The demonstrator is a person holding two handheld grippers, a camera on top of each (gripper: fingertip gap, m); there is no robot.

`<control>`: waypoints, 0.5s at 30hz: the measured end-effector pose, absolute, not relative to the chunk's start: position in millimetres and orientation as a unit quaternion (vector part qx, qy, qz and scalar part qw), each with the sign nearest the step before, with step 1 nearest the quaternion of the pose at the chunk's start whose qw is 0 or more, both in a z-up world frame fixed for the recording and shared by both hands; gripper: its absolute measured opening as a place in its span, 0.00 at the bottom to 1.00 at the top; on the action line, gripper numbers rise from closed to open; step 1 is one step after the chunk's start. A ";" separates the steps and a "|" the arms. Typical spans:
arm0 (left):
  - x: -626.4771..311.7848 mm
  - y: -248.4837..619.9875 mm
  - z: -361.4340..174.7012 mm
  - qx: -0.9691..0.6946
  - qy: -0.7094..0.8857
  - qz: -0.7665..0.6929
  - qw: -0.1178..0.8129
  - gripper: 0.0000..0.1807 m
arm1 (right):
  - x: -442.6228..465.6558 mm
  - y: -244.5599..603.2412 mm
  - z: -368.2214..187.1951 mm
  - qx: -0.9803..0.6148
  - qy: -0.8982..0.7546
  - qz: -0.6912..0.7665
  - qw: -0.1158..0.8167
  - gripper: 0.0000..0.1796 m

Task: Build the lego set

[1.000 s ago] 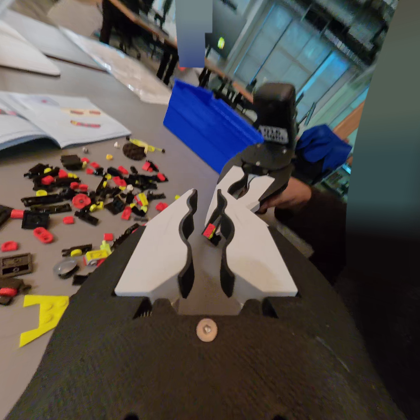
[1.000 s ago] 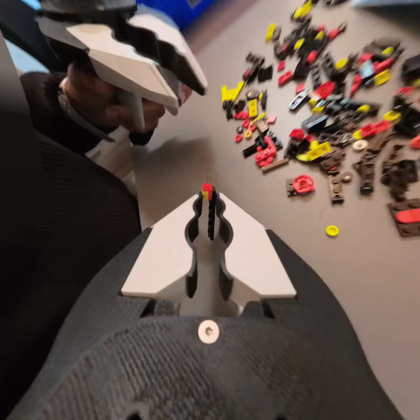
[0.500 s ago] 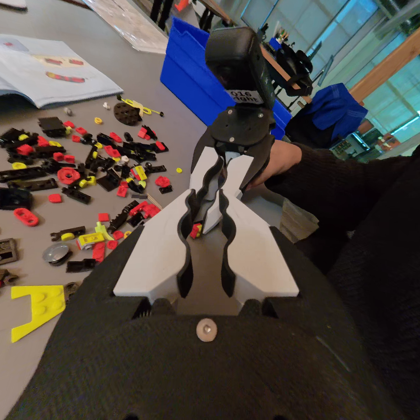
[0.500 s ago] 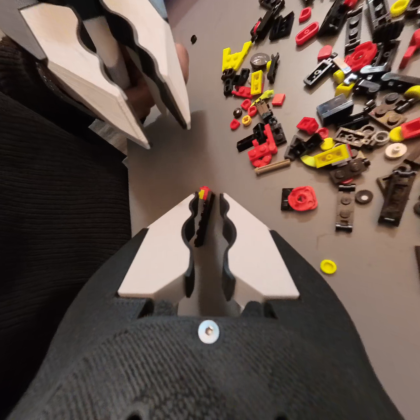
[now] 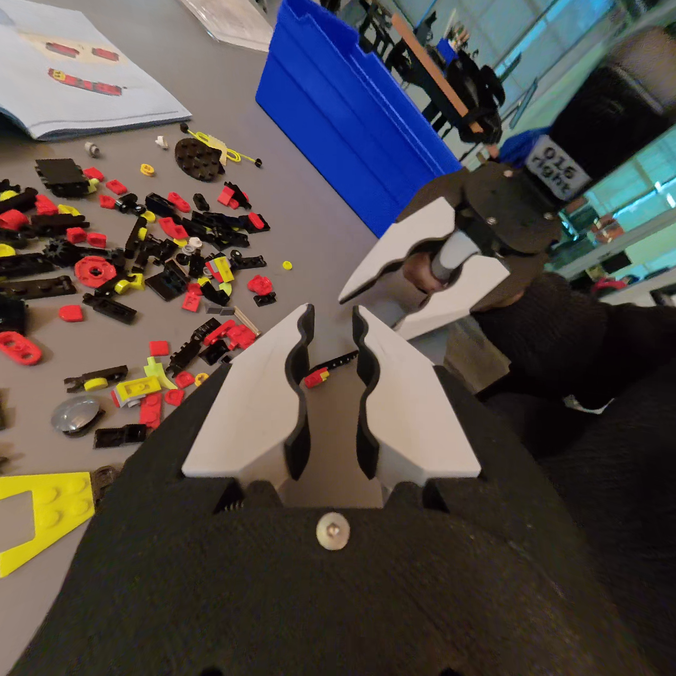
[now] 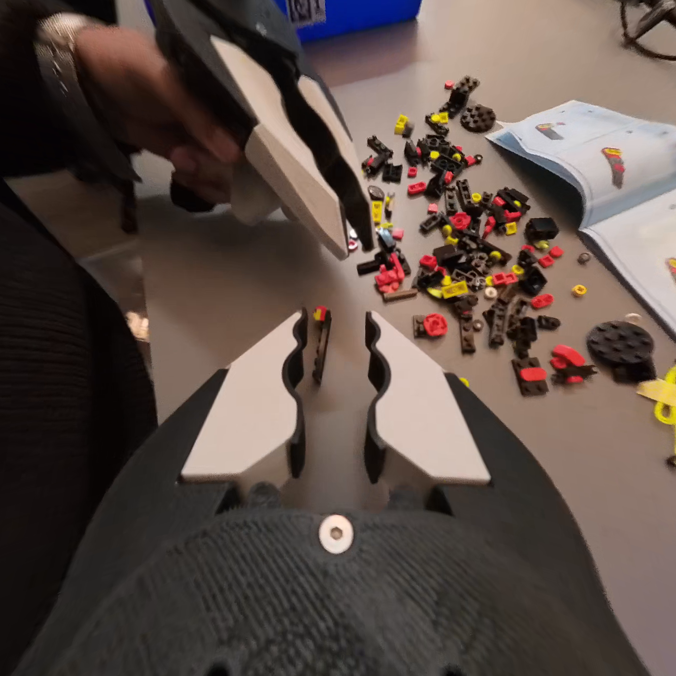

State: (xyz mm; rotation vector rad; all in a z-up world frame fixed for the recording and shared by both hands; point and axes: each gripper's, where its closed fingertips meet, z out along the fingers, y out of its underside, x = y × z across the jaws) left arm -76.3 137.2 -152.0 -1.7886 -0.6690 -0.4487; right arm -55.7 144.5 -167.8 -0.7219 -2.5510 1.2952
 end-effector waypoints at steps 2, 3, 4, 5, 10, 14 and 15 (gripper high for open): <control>-70.2 138.9 -159.2 -0.783 -0.258 -0.186 0.535 0.12 | -47.3 146.0 -175.5 -0.240 -0.872 0.405 0.134 0.15; -68.0 138.6 -164.3 -0.798 -0.247 -0.178 0.520 0.13 | -42.7 147.0 -179.3 -0.236 -0.878 0.391 0.146 0.14; -65.4 137.7 -168.9 -0.813 -0.233 -0.169 0.507 0.13 | -39.1 148.8 -182.7 -0.234 -0.882 0.379 0.156 0.12; -62.2 135.8 -173.3 -0.827 -0.216 -0.160 0.493 0.14 | -35.7 150.1 -185.9 -0.232 -0.885 0.371 0.161 0.11; -45.6 134.9 -185.2 -0.853 -0.180 -0.180 0.456 0.20 | -32.4 159.4 -210.4 -0.235 -0.900 0.336 0.150 0.09; -44.1 139.0 -192.2 -0.867 -0.170 -0.156 0.442 0.21 | -32.2 159.3 -216.8 -0.256 -0.892 0.358 0.102 0.02; -43.2 138.2 -196.3 -0.873 -0.165 -0.148 0.433 0.21 | -32.5 159.3 -216.6 -0.271 -0.886 0.367 0.084 0.02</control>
